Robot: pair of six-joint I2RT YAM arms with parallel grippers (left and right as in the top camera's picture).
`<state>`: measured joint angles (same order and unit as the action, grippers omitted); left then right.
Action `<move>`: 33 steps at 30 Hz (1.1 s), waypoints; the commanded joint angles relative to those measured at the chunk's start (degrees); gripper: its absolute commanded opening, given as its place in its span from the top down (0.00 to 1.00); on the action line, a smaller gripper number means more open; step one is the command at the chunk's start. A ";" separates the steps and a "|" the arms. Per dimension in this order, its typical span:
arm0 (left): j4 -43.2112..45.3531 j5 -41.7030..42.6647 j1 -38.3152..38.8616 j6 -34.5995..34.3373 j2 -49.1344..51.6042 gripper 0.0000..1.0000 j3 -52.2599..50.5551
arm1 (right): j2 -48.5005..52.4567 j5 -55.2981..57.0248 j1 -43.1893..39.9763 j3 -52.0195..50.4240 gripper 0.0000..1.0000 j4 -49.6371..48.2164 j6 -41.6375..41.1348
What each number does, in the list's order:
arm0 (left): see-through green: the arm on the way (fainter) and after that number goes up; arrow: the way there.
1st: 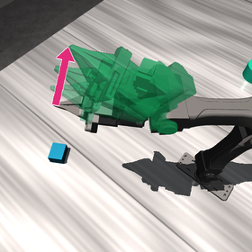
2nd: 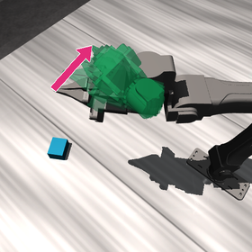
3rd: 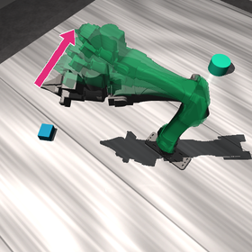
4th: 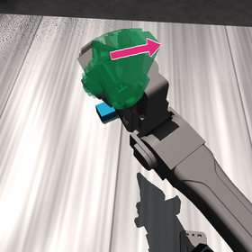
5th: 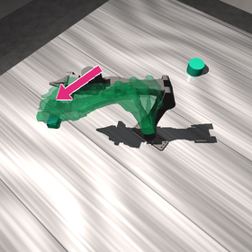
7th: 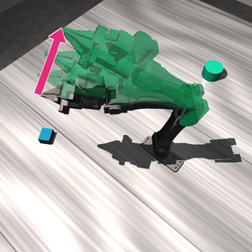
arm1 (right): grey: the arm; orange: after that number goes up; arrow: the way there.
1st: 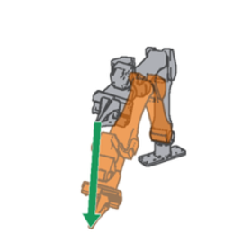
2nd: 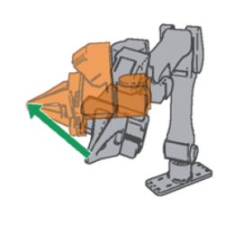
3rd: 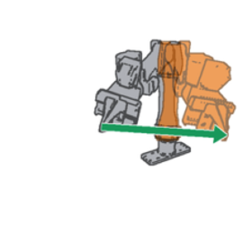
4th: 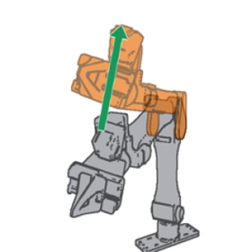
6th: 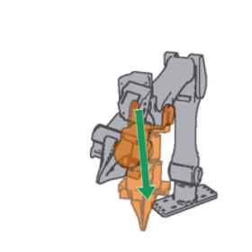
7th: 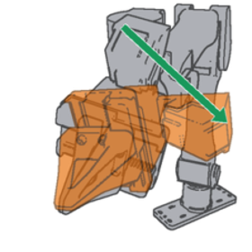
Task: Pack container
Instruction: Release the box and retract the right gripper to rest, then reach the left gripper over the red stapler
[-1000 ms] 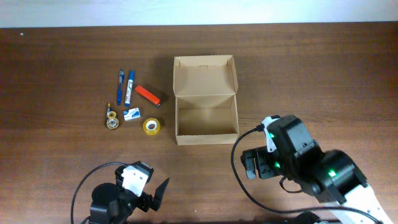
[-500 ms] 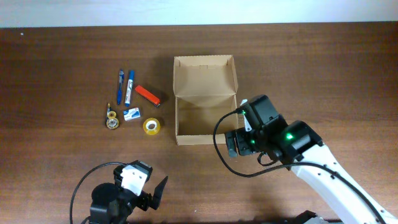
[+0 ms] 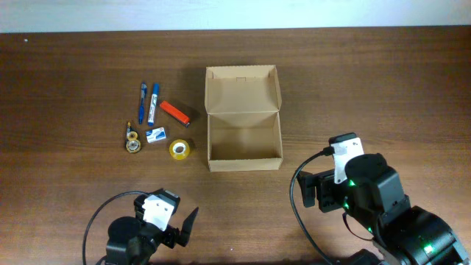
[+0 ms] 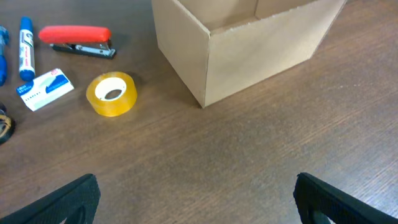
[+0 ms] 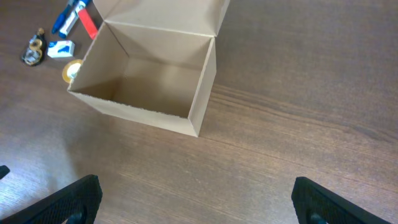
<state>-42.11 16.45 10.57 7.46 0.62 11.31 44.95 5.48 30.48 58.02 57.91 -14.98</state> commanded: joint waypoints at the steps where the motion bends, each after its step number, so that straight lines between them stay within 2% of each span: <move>1: 1.22 -0.44 0.02 -0.07 -0.33 0.01 -0.76 | -0.98 1.42 0.26 -0.48 0.01 -0.24 0.17; 4: 2.03 -0.39 0.02 -0.11 -0.33 0.00 -0.76 | -0.22 1.44 0.26 -0.48 0.01 -0.24 0.17; 8: 9.64 0.76 0.02 -0.26 -0.33 0.01 -0.76 | 1.46 1.44 0.26 -0.48 0.01 -0.24 0.17; 10: 14.34 0.87 0.02 -5.77 -0.33 0.01 -0.76 | 2.89 1.44 0.26 -0.48 0.01 -0.24 0.17; 13: 15.76 2.23 0.02 -14.36 -0.33 0.00 -0.76 | 5.70 1.29 0.26 -0.48 0.01 -0.26 0.04; 19: 17.70 2.21 0.02 -14.34 -0.33 0.00 -0.76 | 8.41 -6.60 0.26 -0.48 0.01 1.92 0.68; 23: 17.97 2.19 0.02 -15.02 -0.33 0.00 -0.76 | -0.11 -3.15 0.33 -2.27 0.01 2.60 3.04; 27: 18.14 2.19 0.02 -15.78 -0.33 0.01 -0.76 | -11.65 -3.54 0.31 -12.72 0.01 -2.49 2.32; 33: 18.12 0.13 0.02 -15.82 -0.33 0.00 -0.63 | -13.35 -3.32 0.31 -12.61 0.01 -2.60 2.36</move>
<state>-24.21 17.50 10.57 -7.62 0.62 10.70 31.92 1.63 30.48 45.52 55.46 -12.84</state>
